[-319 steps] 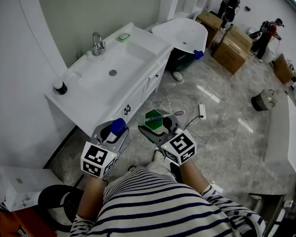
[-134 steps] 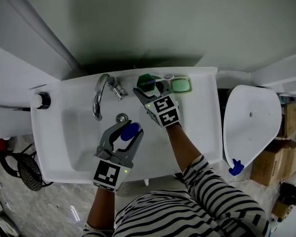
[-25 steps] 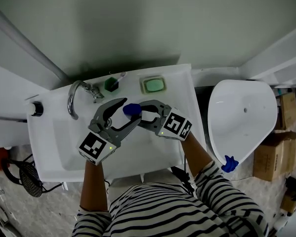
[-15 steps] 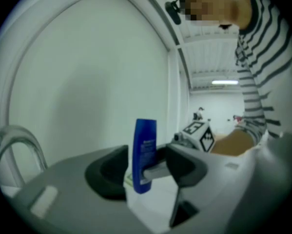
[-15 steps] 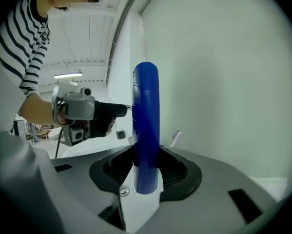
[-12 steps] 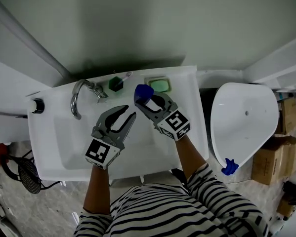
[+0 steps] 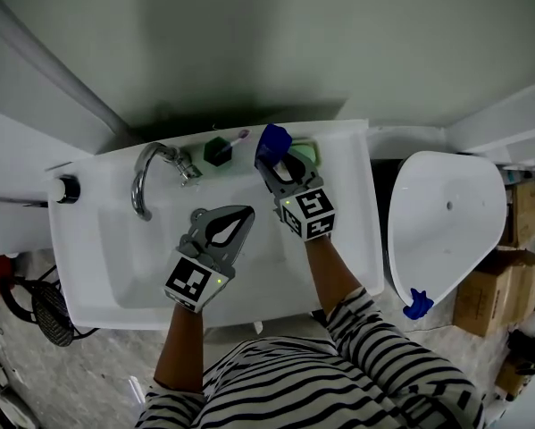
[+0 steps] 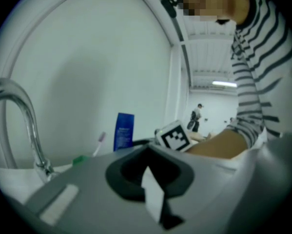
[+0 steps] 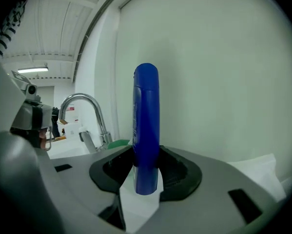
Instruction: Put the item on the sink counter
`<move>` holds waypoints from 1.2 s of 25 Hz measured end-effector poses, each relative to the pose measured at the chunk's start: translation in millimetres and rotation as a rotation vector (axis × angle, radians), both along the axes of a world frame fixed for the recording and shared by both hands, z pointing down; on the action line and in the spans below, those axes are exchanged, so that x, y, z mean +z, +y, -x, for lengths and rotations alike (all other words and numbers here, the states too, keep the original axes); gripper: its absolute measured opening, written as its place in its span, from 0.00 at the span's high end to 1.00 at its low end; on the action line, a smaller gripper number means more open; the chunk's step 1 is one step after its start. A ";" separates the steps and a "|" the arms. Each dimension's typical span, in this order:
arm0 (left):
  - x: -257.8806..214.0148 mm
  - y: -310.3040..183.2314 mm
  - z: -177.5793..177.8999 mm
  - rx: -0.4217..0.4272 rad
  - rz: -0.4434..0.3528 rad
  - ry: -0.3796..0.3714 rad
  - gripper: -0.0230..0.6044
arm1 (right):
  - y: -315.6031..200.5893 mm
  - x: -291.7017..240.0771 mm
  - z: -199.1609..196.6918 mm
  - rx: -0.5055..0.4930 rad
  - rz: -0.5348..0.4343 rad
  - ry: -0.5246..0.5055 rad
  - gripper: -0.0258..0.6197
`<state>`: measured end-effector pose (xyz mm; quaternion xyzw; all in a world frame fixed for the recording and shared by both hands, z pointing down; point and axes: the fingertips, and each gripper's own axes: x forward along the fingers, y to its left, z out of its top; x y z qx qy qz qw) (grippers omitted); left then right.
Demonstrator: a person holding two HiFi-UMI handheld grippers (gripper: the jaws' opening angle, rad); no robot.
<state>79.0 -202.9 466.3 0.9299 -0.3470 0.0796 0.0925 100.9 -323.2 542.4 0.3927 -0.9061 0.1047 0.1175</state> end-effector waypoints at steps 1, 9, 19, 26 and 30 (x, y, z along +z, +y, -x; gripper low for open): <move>2.3 -0.2 0.6 0.004 0.004 0.000 0.95 | -4.6 3.4 0.3 0.013 0.000 0.006 0.71; 14.5 0.1 6.9 0.022 0.019 0.003 0.95 | -32.1 26.3 2.2 0.094 0.004 0.043 0.71; 27.3 -0.9 15.0 0.038 0.006 -0.006 0.95 | -40.7 42.6 14.5 0.141 -0.018 0.048 0.71; 33.5 -4.5 15.1 0.032 0.010 0.013 0.95 | -36.6 44.0 18.3 0.125 -0.052 0.063 0.71; 34.3 -2.8 13.7 0.036 0.014 0.012 0.95 | -35.0 44.9 18.9 0.104 -0.055 0.076 0.71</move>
